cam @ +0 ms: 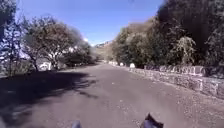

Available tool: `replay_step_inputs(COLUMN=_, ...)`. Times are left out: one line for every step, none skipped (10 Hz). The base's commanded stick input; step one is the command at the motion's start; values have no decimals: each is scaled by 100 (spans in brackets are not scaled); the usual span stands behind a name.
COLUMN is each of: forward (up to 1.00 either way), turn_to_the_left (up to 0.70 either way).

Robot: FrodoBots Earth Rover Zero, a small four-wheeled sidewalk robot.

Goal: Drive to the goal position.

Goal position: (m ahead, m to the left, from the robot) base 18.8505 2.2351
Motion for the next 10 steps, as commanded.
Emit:
replay_step_inputs(forward=50, turn_to_the_left=0)
replay_step_inputs(forward=50, turn_to_the_left=0)
replay_step_inputs(forward=50, turn_to_the_left=0)
replay_step_inputs(forward=50, turn_to_the_left=0)
replay_step_inputs(forward=50, turn_to_the_left=0)
replay_step_inputs(forward=50, turn_to_the_left=0)
replay_step_inputs(forward=50, turn_to_the_left=0)
replay_step_inputs(forward=50, turn_to_the_left=0)
replay_step_inputs(forward=50, turn_to_the_left=0)
replay_step_inputs(forward=50, turn_to_the_left=0)
